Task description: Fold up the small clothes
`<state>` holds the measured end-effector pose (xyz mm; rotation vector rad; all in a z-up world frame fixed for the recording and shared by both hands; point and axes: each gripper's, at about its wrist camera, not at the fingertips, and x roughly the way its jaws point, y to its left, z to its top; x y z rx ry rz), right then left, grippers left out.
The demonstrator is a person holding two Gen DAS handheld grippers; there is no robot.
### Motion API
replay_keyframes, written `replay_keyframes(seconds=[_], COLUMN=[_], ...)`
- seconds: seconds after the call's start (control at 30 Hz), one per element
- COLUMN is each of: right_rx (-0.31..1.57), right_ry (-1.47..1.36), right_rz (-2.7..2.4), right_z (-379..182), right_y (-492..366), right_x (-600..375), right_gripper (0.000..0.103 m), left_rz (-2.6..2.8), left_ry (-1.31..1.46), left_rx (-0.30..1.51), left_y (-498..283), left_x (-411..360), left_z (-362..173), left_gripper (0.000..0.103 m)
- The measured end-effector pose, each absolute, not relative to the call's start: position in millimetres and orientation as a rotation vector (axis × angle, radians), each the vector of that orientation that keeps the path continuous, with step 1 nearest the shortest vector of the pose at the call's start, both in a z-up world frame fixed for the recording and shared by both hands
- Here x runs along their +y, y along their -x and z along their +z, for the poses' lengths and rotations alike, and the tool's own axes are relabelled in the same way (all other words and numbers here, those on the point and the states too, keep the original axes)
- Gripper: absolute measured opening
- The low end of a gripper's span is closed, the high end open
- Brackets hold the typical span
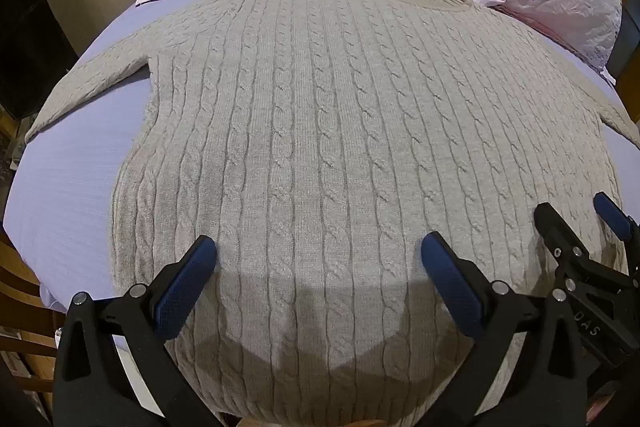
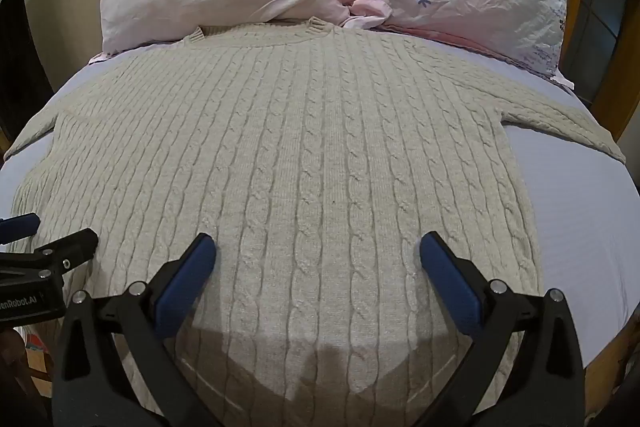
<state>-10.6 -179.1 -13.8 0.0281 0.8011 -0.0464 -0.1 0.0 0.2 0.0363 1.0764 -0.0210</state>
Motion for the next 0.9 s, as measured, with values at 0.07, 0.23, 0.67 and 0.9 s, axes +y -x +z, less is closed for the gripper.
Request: replay_keyframes(seconds=[0.07, 0.23, 0.67, 0.9], right_rx=[0.801, 0.801, 0.799, 0.798], right_ry=[-0.028, -0.029, -0.03, -0.03], right_rz=[-0.046, -0.046, -0.046, -0.046], right_z=[-13.9, -13.8, -13.9, -13.8], right_y=[10.8, 10.9, 11.1, 11.5], right_x=[-179.4, -179.8, -179.9, -180.1], right_gripper=[0.101, 0.101, 0.101, 0.101], left_rz=[-0.021, -0.021, -0.021, -0.021], left_ry=[-0.037, -0.036, -0.037, -0.037], left_rx=[1.077, 1.077, 1.076, 1.075], left_y=[0.1, 0.0, 0.1, 0.1], left_x=[0.0, 0.0, 0.0, 0.0], left_z=[0.1, 0.4, 0.2, 0.2], left_gripper=[0.102, 0.102, 0.102, 0.102])
